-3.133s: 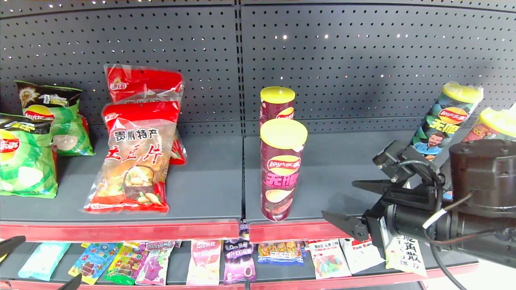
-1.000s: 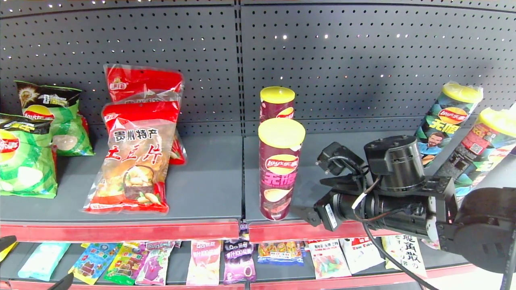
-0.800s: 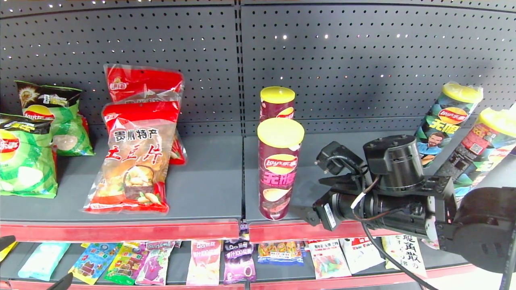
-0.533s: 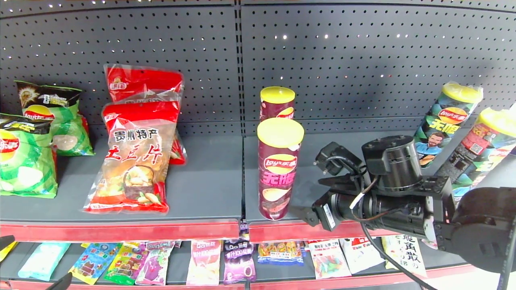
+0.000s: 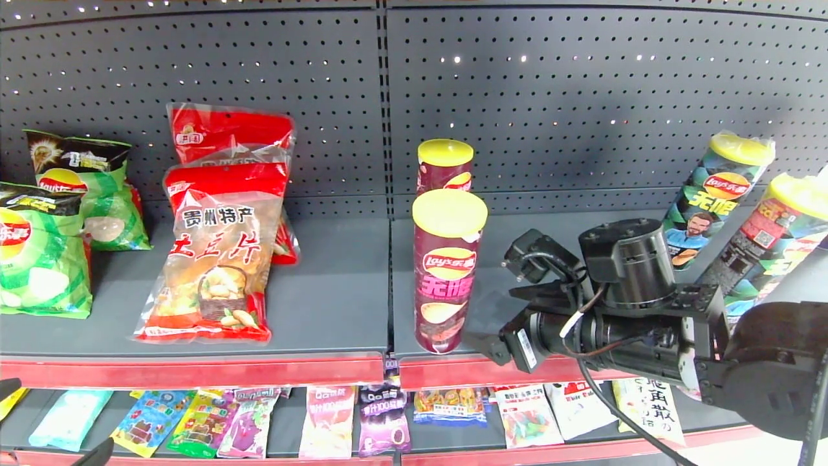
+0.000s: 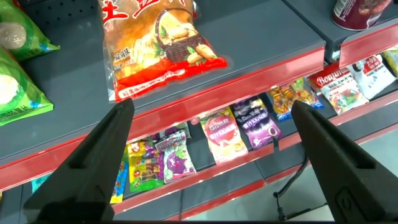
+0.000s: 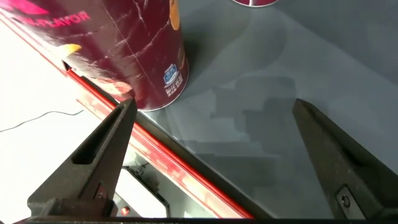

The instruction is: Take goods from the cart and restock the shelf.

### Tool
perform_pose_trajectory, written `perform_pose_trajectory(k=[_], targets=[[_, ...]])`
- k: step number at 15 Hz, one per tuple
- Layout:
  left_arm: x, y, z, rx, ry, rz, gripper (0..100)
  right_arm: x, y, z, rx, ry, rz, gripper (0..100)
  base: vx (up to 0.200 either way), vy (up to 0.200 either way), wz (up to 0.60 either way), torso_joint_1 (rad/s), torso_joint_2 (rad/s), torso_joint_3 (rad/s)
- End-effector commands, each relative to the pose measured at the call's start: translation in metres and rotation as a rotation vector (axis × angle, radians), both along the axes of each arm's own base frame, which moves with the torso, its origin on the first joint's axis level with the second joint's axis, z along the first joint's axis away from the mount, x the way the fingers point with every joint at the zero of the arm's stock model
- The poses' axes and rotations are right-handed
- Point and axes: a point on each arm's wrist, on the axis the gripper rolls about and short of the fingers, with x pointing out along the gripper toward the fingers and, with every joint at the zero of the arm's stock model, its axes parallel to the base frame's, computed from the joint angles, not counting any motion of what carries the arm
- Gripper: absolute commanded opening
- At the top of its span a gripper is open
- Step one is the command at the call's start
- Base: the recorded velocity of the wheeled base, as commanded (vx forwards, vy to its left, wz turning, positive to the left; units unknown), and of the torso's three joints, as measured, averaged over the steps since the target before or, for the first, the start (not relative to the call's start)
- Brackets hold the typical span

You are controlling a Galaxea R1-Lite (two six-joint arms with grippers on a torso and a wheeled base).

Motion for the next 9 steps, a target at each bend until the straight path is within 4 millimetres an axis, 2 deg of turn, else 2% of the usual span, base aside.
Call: perform_pose_trajectory(k=[1, 5, 7, 8, 9], targets=[[-0.001, 0.000, 0.000, -0.002, -0.006, 0.000, 100, 0.000, 0.000, 0.001, 0.001, -0.002, 0.000, 100, 0.000, 0.000, 0.00, 0.000, 0.00, 0.000], [-0.003, 0.001, -0.001, -0.006, -0.013, 0.000, 100, -0.011, -0.014, 0.006, -0.003, -0.017, -0.040, 100, 0.000, 0.000, 0.00, 0.000, 0.00, 0.000], [-0.003, 0.001, -0.001, -0.007, -0.014, 0.000, 100, -0.032, -0.031, 0.018, 0.013, -0.060, -0.064, 100, 0.000, 0.000, 0.00, 0.000, 0.00, 0.000], [-0.003, 0.001, -0.001, -0.007, -0.014, 0.000, 100, -0.035, -0.033, 0.019, 0.015, -0.064, -0.067, 100, 0.000, 0.000, 0.00, 0.000, 0.00, 0.000], [-0.004, 0.001, 0.001, -0.009, -0.021, 0.000, 100, -0.064, -0.056, 0.031, 0.049, -0.118, -0.083, 100, 0.000, 0.000, 0.00, 0.000, 0.00, 0.000]])
